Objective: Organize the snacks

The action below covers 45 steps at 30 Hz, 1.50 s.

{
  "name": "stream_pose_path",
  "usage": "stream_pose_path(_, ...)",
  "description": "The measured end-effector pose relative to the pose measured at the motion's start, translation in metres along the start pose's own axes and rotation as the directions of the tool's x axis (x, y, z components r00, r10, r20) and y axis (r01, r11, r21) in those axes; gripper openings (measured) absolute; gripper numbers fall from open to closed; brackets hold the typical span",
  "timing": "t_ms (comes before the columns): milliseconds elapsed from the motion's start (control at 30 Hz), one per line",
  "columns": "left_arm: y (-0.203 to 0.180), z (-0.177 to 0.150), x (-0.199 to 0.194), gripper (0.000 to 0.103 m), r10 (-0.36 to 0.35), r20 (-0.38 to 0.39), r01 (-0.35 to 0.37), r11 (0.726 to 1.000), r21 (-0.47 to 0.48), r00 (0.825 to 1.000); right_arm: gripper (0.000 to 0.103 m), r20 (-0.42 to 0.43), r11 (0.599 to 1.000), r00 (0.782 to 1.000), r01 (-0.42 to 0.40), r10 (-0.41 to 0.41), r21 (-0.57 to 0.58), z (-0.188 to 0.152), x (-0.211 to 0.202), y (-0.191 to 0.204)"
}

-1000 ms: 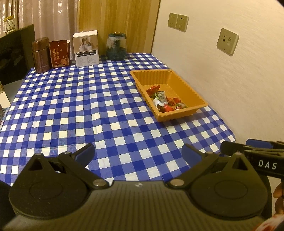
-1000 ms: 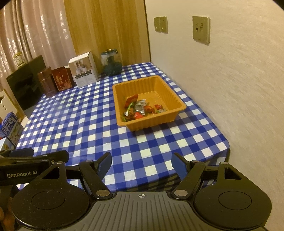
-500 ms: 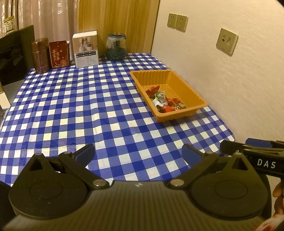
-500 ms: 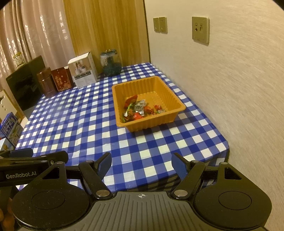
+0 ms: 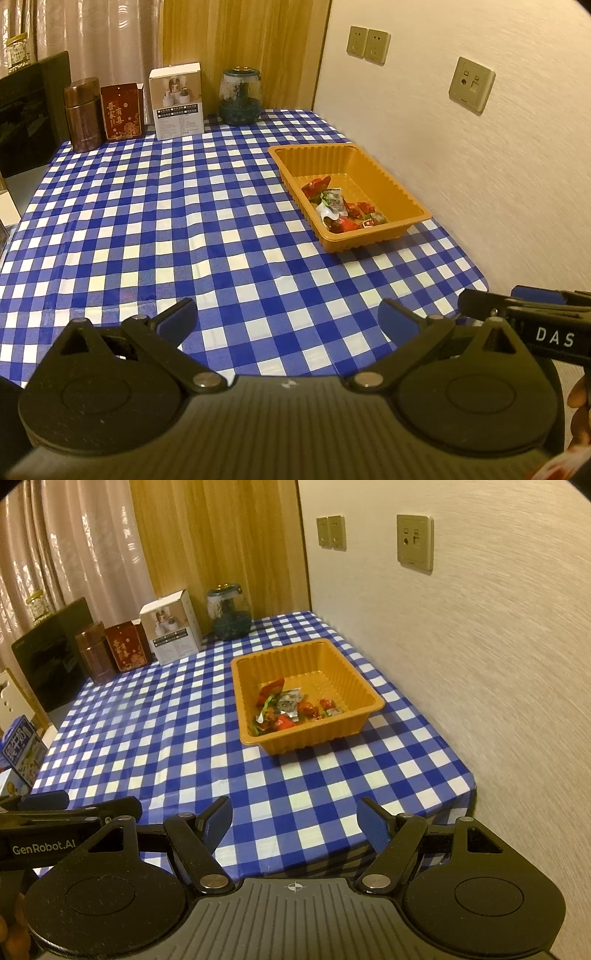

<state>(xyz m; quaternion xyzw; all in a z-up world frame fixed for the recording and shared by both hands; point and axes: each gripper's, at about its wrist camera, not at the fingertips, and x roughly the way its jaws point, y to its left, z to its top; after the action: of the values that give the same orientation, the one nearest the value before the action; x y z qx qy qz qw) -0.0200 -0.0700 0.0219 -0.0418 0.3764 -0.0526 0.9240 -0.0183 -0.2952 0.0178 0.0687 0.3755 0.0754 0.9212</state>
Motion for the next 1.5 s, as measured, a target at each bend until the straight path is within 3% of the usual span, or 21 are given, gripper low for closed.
stream_pose_path(1500, -0.0017, 0.0016, -0.0009, 0.103, -0.025, 0.019, 0.025, 1.000, 0.004, 0.999, 0.074, 0.004, 1.000, 1.000, 0.006, -0.006, 0.006, 0.0016, -0.0016, 0.0015)
